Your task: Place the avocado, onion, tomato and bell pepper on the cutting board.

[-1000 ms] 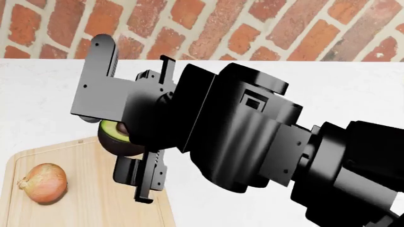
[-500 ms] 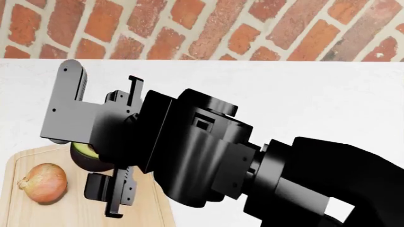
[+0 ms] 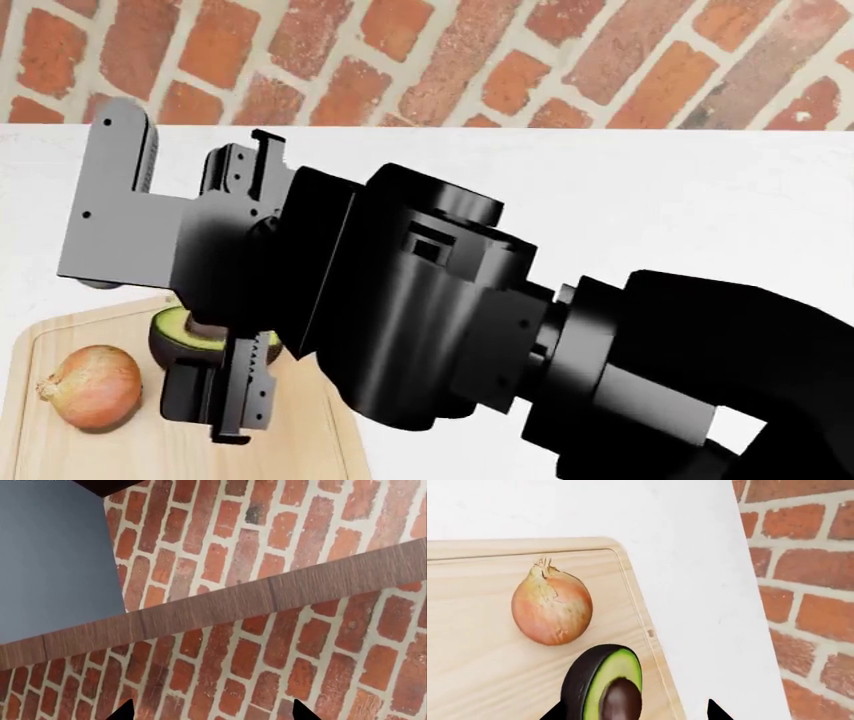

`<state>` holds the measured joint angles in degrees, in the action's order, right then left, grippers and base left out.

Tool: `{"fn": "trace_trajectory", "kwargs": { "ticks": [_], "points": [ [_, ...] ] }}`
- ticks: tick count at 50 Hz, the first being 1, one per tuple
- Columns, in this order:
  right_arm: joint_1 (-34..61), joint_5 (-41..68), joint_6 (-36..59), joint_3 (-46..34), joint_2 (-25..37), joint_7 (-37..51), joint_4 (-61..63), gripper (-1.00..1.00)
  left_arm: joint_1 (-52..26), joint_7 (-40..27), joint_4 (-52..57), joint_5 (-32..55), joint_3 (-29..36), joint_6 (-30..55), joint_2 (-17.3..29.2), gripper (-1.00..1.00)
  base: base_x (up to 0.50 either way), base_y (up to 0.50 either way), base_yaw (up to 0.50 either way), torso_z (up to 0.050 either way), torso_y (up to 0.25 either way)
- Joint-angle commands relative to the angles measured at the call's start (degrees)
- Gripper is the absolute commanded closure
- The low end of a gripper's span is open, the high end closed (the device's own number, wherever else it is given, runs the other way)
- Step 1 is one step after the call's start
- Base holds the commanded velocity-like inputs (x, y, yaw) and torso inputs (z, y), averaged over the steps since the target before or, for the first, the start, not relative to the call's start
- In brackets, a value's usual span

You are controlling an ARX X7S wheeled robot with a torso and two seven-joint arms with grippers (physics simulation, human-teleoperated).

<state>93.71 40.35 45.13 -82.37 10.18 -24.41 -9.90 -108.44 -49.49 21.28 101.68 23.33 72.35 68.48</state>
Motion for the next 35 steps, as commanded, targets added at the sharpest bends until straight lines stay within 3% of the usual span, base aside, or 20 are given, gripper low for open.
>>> {"fn": "trace_trajectory", "kwargs": {
  "ticks": [1, 15, 35],
  "points": [
    [4.6, -0.8, 3.3, 2.0, 1.8, -2.8, 6.6, -1.00, -0.7, 1.7, -0.4, -2.0, -0.8, -0.1, -1.8, -1.00, 0.00, 0.00, 0.00, 0.000, 0.000],
    [11.1, 9.8, 13.6, 8.7, 13.6, -1.3, 24.8, -1.00, -1.7, 0.8, -0.1, -0.5, -0.7, 0.0, -1.8, -1.00, 0.00, 0.00, 0.00, 0.000, 0.000],
    [13.3, 18.6, 18.3, 23.7, 30.4, 10.4, 29.4, -1.00, 8.6, 3.1, 4.4, 5.4, -0.7, -6.2, -3.4, -1.00, 0.00, 0.00, 0.00, 0.000, 0.000]
  ]
}}
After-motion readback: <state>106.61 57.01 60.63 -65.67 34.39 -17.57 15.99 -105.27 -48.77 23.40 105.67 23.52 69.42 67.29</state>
